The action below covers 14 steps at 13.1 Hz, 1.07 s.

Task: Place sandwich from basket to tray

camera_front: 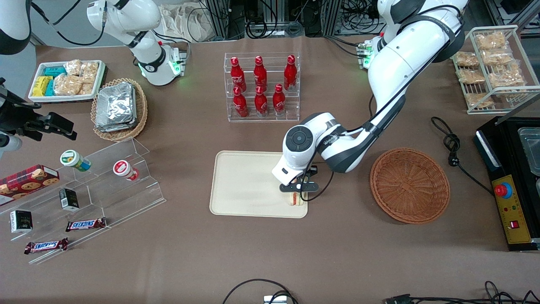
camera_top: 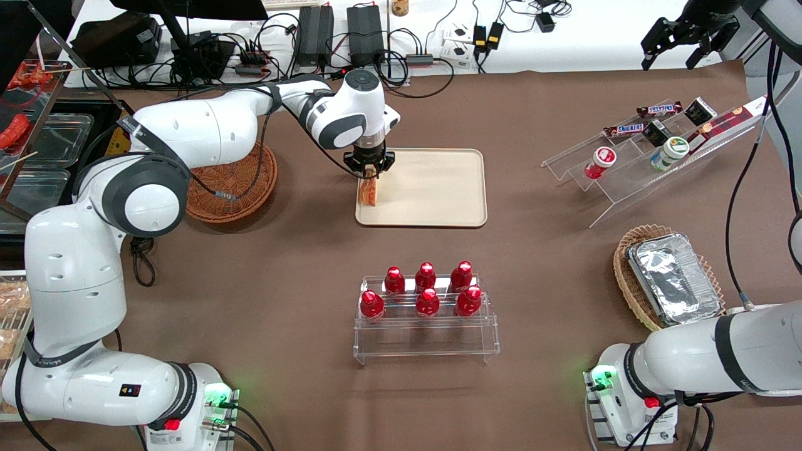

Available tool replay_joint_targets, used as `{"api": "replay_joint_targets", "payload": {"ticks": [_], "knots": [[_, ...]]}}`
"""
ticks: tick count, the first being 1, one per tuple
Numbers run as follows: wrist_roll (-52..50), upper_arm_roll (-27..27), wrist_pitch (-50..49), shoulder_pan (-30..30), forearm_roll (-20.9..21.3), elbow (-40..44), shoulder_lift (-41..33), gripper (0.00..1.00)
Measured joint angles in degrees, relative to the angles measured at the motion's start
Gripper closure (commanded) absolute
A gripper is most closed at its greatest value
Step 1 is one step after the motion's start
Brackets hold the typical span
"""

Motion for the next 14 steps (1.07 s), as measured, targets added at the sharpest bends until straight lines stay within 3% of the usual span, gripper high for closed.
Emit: {"api": "replay_joint_targets", "payload": {"ticks": [5,10,12,14], "knots": [[-2.3,0.0,-0.4,0.0,0.1,0.9,-0.7,0.0],[-2.3,-0.1,-10.7,1.4,-2.3,2.2,-10.9,0.0],[-0.2,-0.7,-11.7,4.4,-4.5,1.8,-14.4,0.0],[5.4,-3.0,-11.7,11.1,-8.3,-0.2,-17.4,0.0]]}}
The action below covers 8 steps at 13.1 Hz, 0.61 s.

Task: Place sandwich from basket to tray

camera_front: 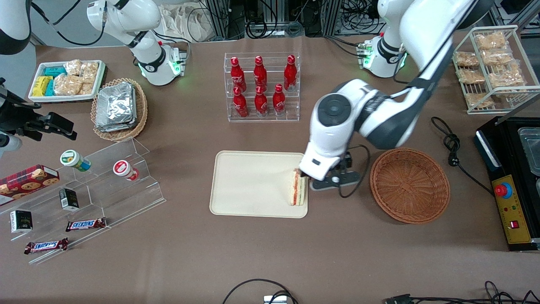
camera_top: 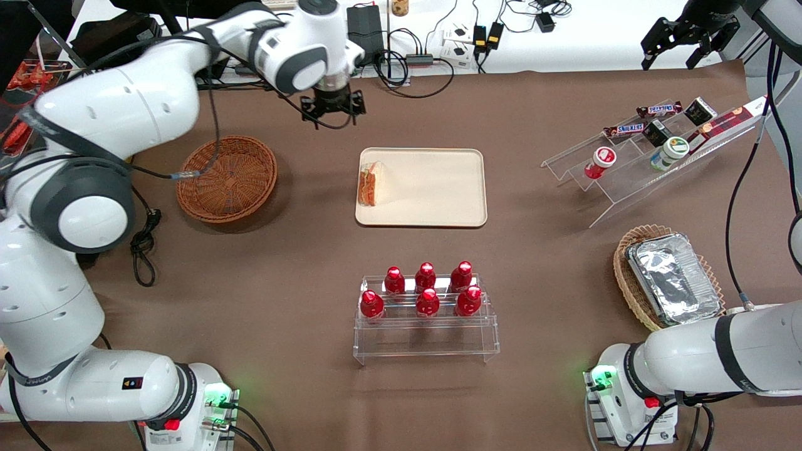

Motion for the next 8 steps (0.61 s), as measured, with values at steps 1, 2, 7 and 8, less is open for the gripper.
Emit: {"api": "replay_joint_targets", "payload": {"ticks": [1,2,7,8], "knots": [[3.1,-2.0,0.0,4.7,-1.6,-1.6,-1.8,0.0],[5.4,-4.3,-0.1,9.4,-2.6,-3.3,-3.6,0.0],[9.2,-16.7,-1.0,28.1,-3.4,-11.1,-11.1,0.0],[9.4,-16.6,-1.0,28.5,-3.7,-11.9,-12.1,0.0]]}}
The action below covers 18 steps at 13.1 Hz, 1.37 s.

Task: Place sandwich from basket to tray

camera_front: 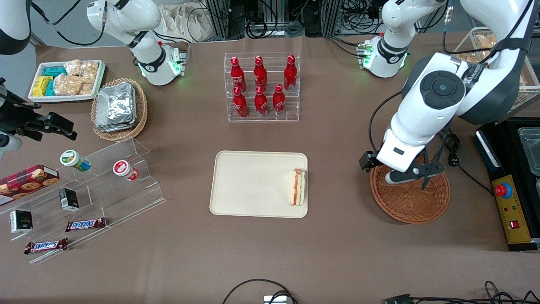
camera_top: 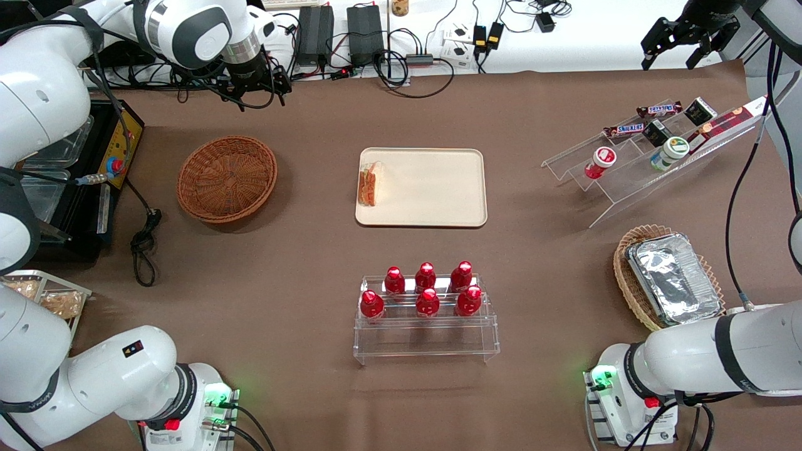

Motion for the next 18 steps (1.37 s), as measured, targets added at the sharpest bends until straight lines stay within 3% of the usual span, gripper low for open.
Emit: {"api": "replay_joint_targets", "payload": {"ticks": [2,5,12,16,18], "knots": [[0.0,4.7,0.0,-4.2,-1.1,-0.9,-1.6,0.0],[4.6,18.6,0.5,-15.0,-7.2,-1.0,-5.1,0.0],[19.2,38.9,0.5,-27.3,-17.2,-5.5,-14.8,0.0],[26.9,48.9,0.1,-33.6,-21.1,-10.1,-21.6,0.0],[27.2,50.0,-1.6,-34.8,-21.3,-11.0,-23.7,0.0]]}}
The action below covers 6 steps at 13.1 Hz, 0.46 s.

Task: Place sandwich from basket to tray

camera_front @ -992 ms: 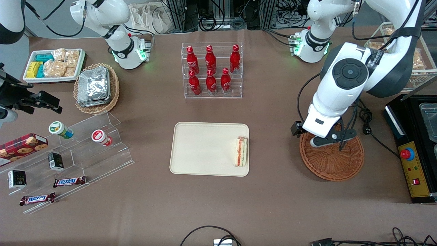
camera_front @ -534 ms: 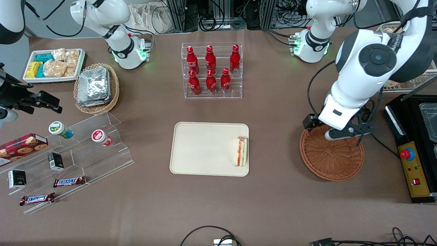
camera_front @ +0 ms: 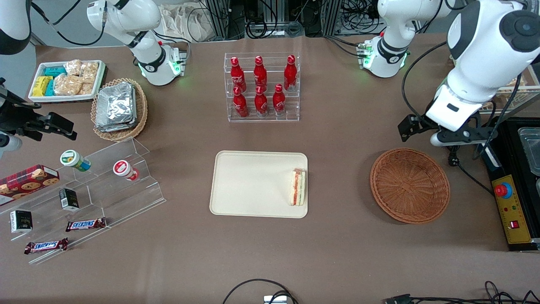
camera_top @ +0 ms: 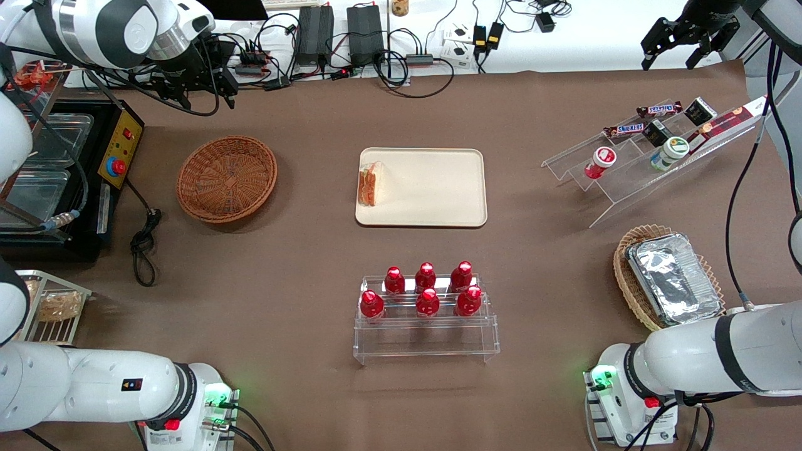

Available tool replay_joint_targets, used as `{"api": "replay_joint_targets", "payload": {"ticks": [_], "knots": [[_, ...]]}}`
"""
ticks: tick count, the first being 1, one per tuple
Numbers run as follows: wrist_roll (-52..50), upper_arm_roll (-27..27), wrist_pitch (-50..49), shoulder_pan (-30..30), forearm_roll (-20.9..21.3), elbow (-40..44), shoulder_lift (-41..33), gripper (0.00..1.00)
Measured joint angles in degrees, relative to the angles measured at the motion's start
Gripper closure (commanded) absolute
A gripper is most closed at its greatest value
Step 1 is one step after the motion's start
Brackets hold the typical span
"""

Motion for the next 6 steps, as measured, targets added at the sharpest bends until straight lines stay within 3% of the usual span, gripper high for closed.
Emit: {"api": "replay_joint_targets", "payload": {"ticks": [6], "knots": [[2.5,2.1,-5.0,-0.3,0.0,1.4,-0.8,0.0]]}}
